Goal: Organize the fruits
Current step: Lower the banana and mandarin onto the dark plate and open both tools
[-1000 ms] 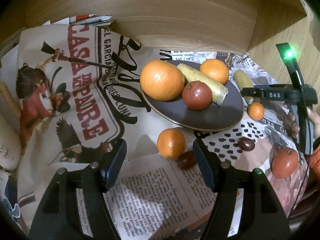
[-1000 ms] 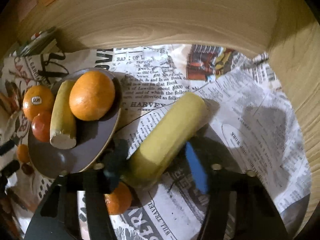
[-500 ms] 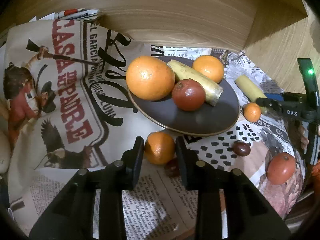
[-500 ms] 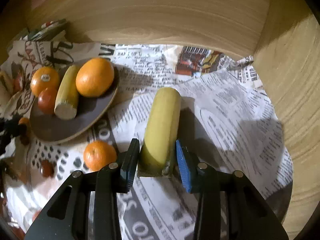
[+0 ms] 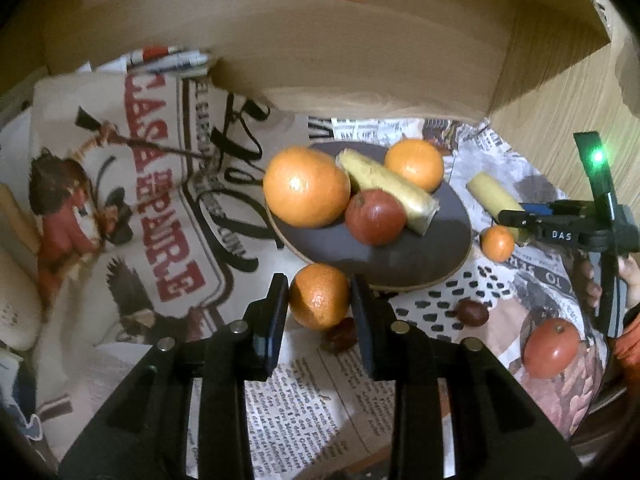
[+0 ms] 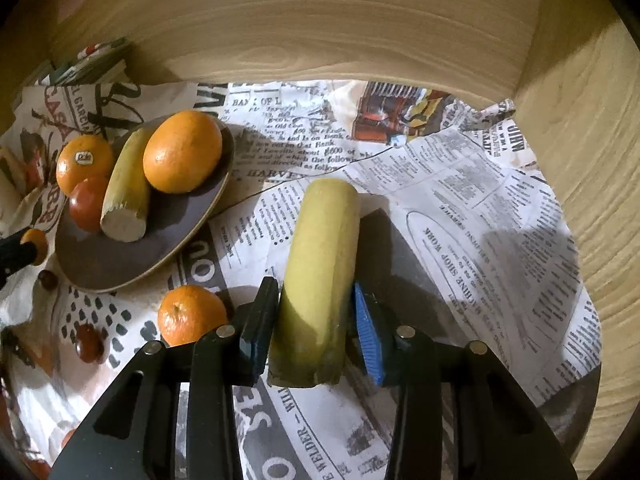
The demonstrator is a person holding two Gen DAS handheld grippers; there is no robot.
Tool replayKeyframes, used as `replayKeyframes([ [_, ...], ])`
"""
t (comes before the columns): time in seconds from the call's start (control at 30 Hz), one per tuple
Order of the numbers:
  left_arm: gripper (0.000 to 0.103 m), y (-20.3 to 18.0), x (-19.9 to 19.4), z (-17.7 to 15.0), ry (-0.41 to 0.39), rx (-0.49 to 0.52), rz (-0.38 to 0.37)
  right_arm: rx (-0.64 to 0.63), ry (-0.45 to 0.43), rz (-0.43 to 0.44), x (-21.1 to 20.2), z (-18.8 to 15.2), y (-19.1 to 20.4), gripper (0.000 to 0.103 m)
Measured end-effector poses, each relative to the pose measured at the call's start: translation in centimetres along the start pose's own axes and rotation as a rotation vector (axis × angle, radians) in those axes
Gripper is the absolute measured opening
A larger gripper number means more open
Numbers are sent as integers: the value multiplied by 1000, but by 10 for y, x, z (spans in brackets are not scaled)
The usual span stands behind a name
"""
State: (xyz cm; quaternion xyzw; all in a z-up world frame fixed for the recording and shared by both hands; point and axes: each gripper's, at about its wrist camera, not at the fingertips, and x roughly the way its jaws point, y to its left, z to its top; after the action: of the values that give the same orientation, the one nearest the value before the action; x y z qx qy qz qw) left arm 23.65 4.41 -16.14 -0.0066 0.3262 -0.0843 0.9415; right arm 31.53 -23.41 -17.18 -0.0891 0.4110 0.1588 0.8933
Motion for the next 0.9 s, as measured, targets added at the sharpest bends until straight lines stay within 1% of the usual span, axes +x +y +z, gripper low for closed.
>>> replayKeyframes([
  [0.17,32,-2,-13,10,-47,11,7,16,-63,25,-20,4,2,32],
  [0.3,32,-1,-14,16,-63,8,5,3,-107,43,-35,9,9,31],
  [0.5,32,-4,-9,21,-63,0,-6,-25,-166,51,-51,18,19,31],
  [0.6,32,-6,-6,22,-61,2,-7,-31,-192,70,-59,23,22,31],
  [0.9,32,-4,11,27,-29,4,-11,-85,-264,114,-74,39,50,31],
])
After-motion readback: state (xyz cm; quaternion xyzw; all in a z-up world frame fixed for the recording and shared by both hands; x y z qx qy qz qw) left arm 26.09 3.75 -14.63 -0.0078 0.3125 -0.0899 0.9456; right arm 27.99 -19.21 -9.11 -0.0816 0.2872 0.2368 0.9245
